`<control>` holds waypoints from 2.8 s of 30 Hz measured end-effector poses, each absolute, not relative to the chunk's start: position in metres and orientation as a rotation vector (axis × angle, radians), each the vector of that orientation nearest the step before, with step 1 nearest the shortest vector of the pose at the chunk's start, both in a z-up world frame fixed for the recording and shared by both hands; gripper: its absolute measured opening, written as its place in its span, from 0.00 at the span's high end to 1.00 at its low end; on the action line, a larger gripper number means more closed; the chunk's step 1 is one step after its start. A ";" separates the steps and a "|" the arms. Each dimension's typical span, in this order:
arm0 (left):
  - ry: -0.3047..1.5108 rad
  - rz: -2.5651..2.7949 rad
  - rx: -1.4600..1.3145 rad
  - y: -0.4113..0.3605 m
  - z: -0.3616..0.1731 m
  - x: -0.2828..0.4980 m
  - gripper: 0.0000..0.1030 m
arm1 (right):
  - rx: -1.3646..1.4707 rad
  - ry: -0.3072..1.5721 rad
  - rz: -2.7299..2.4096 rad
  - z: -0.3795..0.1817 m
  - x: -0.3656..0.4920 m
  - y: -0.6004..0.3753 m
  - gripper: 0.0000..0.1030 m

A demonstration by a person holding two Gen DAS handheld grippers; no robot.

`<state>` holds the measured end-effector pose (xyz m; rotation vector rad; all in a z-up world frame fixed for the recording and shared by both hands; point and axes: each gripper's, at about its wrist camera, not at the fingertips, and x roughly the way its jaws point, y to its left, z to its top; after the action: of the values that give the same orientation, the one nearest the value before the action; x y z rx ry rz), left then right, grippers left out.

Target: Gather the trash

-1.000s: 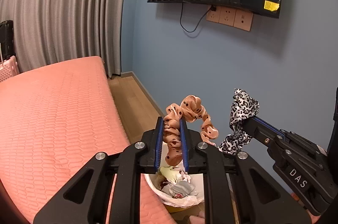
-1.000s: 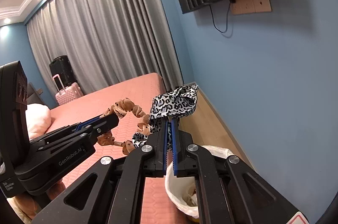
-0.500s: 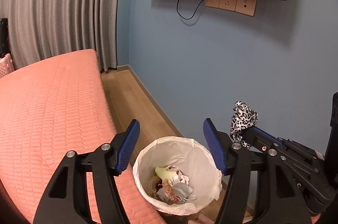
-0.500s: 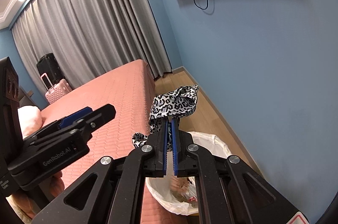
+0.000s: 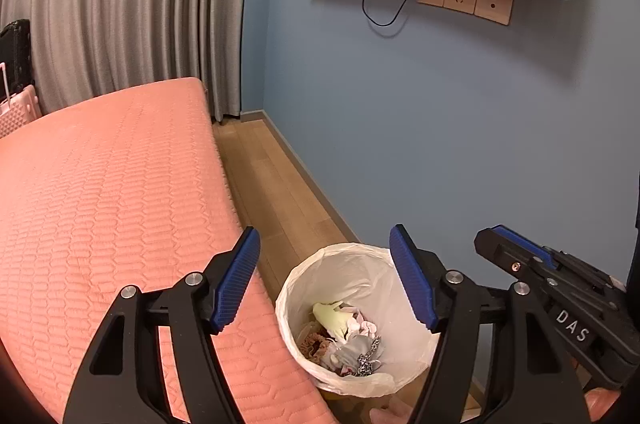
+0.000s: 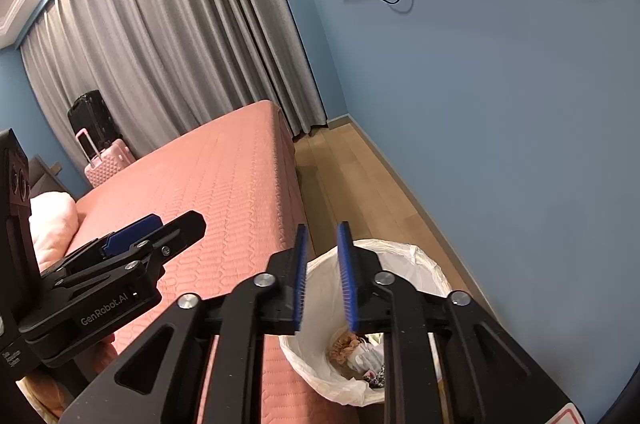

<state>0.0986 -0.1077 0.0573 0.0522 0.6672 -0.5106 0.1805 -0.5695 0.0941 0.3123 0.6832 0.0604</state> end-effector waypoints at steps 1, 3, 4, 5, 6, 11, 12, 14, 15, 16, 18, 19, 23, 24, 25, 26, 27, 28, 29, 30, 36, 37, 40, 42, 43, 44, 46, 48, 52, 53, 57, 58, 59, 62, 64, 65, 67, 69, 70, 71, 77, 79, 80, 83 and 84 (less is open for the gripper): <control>0.667 -0.503 0.052 -0.106 0.057 0.099 0.37 | 0.307 0.685 0.061 0.094 0.180 -0.568 0.77; 0.666 -0.490 0.054 -0.102 0.057 0.097 0.37 | 0.296 0.695 0.059 0.095 0.180 -0.565 0.77; 0.667 -0.485 0.053 -0.100 0.057 0.096 0.37 | 0.293 0.699 0.059 0.095 0.179 -0.564 0.77; 0.667 -0.478 0.052 -0.097 0.057 0.095 0.36 | 0.288 0.703 0.058 0.096 0.177 -0.562 0.76; 0.666 -0.471 0.052 -0.095 0.057 0.093 0.35 | 0.283 0.707 0.057 0.096 0.175 -0.561 0.76; 0.656 -0.434 0.053 -0.085 0.057 0.085 0.29 | 0.253 0.739 0.051 0.092 0.164 -0.551 0.74; 0.656 -0.429 0.054 -0.083 0.057 0.083 0.29 | 0.244 0.743 0.046 0.091 0.161 -0.549 0.74; 0.650 -0.412 0.062 -0.079 0.057 0.079 0.26 | 0.214 0.751 0.037 0.090 0.155 -0.542 0.71; 0.648 -0.406 0.065 -0.076 0.057 0.076 0.25 | 0.198 0.753 0.032 0.089 0.152 -0.539 0.69; 0.647 -0.400 0.067 -0.074 0.056 0.074 0.25 | 0.183 0.751 0.029 0.089 0.148 -0.536 0.63; 0.649 -0.387 0.072 -0.070 0.056 0.070 0.24 | 0.161 0.751 0.030 0.089 0.142 -0.530 0.55; 0.647 -0.379 0.076 -0.068 0.055 0.068 0.23 | 0.153 0.750 0.027 0.089 0.138 -0.527 0.50; 0.653 -0.351 0.074 -0.060 0.052 0.060 0.19 | 0.141 0.754 0.024 0.086 0.127 -0.520 0.40; 0.654 -0.347 0.076 -0.057 0.051 0.058 0.18 | 0.137 0.759 0.022 0.084 0.124 -0.519 0.40; 0.655 -0.341 0.079 -0.055 0.050 0.056 0.18 | 0.129 0.766 0.023 0.082 0.122 -0.517 0.40; 0.655 -0.334 0.079 -0.053 0.049 0.054 0.17 | 0.123 0.768 0.024 0.080 0.121 -0.516 0.40; 0.657 -0.330 0.078 -0.050 0.048 0.052 0.17 | 0.117 0.769 0.026 0.079 0.119 -0.515 0.40; 0.662 -0.325 0.077 -0.049 0.046 0.050 0.17 | 0.113 0.769 0.025 0.077 0.116 -0.514 0.40; 0.667 -0.322 0.078 -0.046 0.045 0.048 0.16 | 0.107 0.770 0.022 0.075 0.113 -0.513 0.38; 0.672 -0.317 0.079 -0.045 0.043 0.047 0.16 | 0.101 0.770 0.018 0.073 0.110 -0.511 0.33; 0.693 -0.297 0.082 -0.040 0.034 0.036 0.12 | 0.108 0.785 0.024 0.063 0.101 -0.513 0.18; 0.695 -0.295 0.089 -0.041 0.032 0.034 0.12 | 0.103 0.793 0.023 0.061 0.100 -0.513 0.18; 0.702 -0.287 0.104 -0.040 0.028 0.031 0.12 | 0.090 0.797 0.018 0.056 0.096 -0.513 0.18; 0.706 -0.282 0.104 -0.039 0.025 0.029 0.12 | 0.084 0.804 0.022 0.053 0.095 -0.512 0.18; 0.708 -0.278 0.104 -0.039 0.024 0.028 0.12 | 0.078 0.806 0.025 0.051 0.093 -0.511 0.17; 0.710 -0.276 0.104 -0.038 0.023 0.027 0.12 | 0.071 0.809 0.024 0.049 0.092 -0.510 0.13; 0.714 -0.271 0.101 -0.037 0.021 0.025 0.11 | 0.062 0.814 0.021 0.046 0.090 -0.509 0.06; 0.717 -0.267 0.096 -0.036 0.019 0.023 0.11 | 0.058 0.820 0.010 0.044 0.089 -0.509 0.06; 0.722 -0.260 0.102 -0.036 0.016 0.020 0.11 | 0.064 0.825 -0.001 0.041 0.088 -0.513 0.06; 0.723 -0.259 0.104 -0.035 0.015 0.020 0.11 | 0.062 0.827 -0.003 0.041 0.089 -0.513 0.06; 0.722 -0.257 0.105 -0.035 0.015 0.018 0.11 | 0.055 0.821 -0.015 0.041 0.088 -0.516 0.06; 0.722 -0.258 0.105 -0.036 0.015 0.017 0.11 | 0.054 0.820 -0.020 0.041 0.088 -0.517 0.06; 0.724 -0.260 0.107 -0.036 0.015 0.017 0.11 | 0.054 0.820 -0.023 0.042 0.088 -0.517 0.06; 0.730 -0.262 0.109 -0.039 0.014 0.015 0.11 | 0.056 0.817 -0.031 0.044 0.086 -0.520 0.06; 0.732 -0.264 0.110 -0.040 0.014 0.013 0.11 | 0.049 0.822 -0.040 0.043 0.085 -0.521 0.06; 0.736 -0.266 0.111 -0.040 0.014 0.013 0.11 | 0.046 0.825 -0.046 0.043 0.084 -0.521 0.06; 0.741 -0.265 0.114 -0.042 0.013 0.011 0.11 | 0.043 0.829 -0.052 0.042 0.083 -0.522 0.06; 0.751 -0.264 0.113 -0.044 0.011 0.012 0.08 | 0.047 0.832 -0.053 0.042 0.083 -0.524 0.06; 0.755 -0.264 0.113 -0.045 0.010 0.011 0.08 | 0.047 0.831 -0.055 0.042 0.082 -0.525 0.06; 0.757 -0.265 0.114 -0.045 0.010 0.011 0.08 | 0.047 0.831 -0.057 0.042 0.081 -0.525 0.06; 0.770 -0.268 0.132 -0.051 0.004 0.008 0.07 | 0.029 0.826 -0.069 0.042 0.080 -0.527 0.06; 0.768 -0.265 0.132 -0.051 0.004 0.008 0.07 | 0.026 0.825 -0.073 0.042 0.080 -0.528 0.06; 0.768 -0.264 0.135 -0.052 0.004 0.008 0.07 | 0.028 0.826 -0.073 0.042 0.080 -0.529 0.06; 0.774 -0.264 0.141 -0.054 0.002 0.008 0.07 | 0.027 0.830 -0.076 0.041 0.080 -0.530 0.06; 0.776 -0.264 0.143 -0.054 0.001 0.008 0.07 | 0.028 0.831 -0.076 0.041 0.080 -0.530 0.06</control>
<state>0.0083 -0.0540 0.0015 0.1431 0.7758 -0.2635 0.0799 -0.5302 0.0414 0.0276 0.8313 -0.0764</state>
